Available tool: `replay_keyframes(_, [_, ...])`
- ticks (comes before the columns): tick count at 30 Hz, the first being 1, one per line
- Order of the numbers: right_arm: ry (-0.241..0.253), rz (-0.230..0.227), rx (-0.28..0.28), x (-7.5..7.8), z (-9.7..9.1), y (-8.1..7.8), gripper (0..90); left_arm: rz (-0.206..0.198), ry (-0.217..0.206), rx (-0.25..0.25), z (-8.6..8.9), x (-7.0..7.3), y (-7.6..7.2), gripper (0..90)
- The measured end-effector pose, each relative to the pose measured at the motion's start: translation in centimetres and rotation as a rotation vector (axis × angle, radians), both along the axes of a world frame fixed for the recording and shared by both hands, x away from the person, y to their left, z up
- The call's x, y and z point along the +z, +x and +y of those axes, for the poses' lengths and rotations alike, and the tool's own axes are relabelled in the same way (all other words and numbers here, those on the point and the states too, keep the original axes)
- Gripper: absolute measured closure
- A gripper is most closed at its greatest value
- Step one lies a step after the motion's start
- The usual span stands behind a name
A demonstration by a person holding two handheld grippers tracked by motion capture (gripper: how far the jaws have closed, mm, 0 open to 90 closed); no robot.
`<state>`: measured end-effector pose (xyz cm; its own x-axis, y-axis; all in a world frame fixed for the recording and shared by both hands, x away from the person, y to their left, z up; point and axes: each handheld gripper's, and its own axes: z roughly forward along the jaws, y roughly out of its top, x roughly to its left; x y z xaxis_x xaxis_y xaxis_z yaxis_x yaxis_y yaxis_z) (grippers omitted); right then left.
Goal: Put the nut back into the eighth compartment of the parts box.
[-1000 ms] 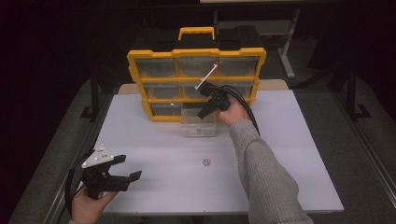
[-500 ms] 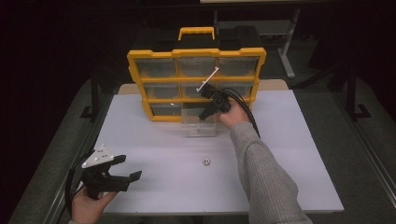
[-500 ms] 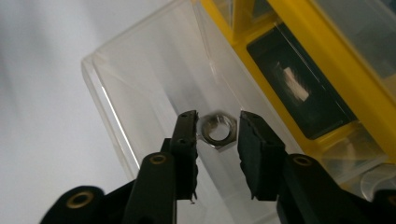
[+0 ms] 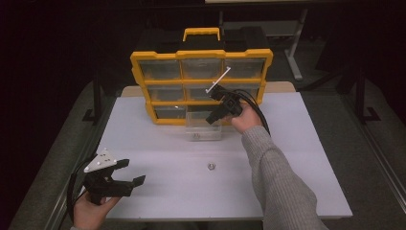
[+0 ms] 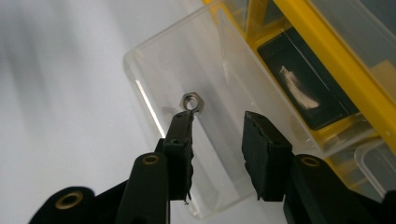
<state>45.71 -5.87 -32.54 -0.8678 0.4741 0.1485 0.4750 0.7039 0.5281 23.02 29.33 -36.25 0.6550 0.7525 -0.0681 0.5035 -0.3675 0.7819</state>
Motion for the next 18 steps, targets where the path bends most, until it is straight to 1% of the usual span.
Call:
replay_keyframes(2, [0.011, -0.002, 0.006, 0.3, -0.4, -0.5, 60.7, 0.000, 0.001, 0.000, 0.0, 0.0, 0.0, 16.9])
replay_keyframes(3, [0.011, 0.005, -0.003, 0.4, -0.5, -0.7, 60.3, -0.001, 0.000, 0.000, 0.0, 0.0, 0.0, 17.0])
replay_keyframes(4, [0.022, -0.002, 0.006, 0.5, -0.7, -0.9, 59.7, 0.000, 0.001, 0.000, 0.0, 0.1, 0.0, 16.9])
replay_keyframes(5, [0.020, 0.003, 0.003, 0.6, -0.9, -1.3, 59.2, 0.000, 0.000, 0.001, 0.0, 0.1, 0.0, 16.9])
replay_keyframes(7, [0.022, -0.002, 0.013, 0.7, -1.2, -1.8, 58.2, -0.002, -0.003, 0.001, 0.0, 0.0, 0.0, 16.9])
replay_keyframes(10, [0.030, -0.007, 0.030, 0.8, -1.5, -2.7, 57.6, 0.001, 0.005, -0.001, -0.1, 0.0, 0.0, 16.9])
replay_keyframes(13, [0.038, -0.016, 0.051, 0.7, -1.6, -3.7, 57.1, 0.000, 0.016, -0.008, -0.1, 0.0, 0.0, 16.9])
replay_keyframes(16, [0.043, -0.023, 0.066, 0.4, -1.8, -4.4, 55.8, 0.002, 0.016, -0.007, -0.1, 0.0, 0.0, 16.9])
replay_keyframes(17, [0.050, -0.024, 0.072, 0.3, -1.8, -4.6, 55.1, 0.001, 0.002, 0.001, -0.2, -0.1, 0.0, 16.9])
replay_keyframes(18, [0.059, -0.027, 0.078, 0.2, -1.9, -4.9, 54.6, 0.001, 0.002, 0.001, -0.2, -0.1, 0.0, 16.9])
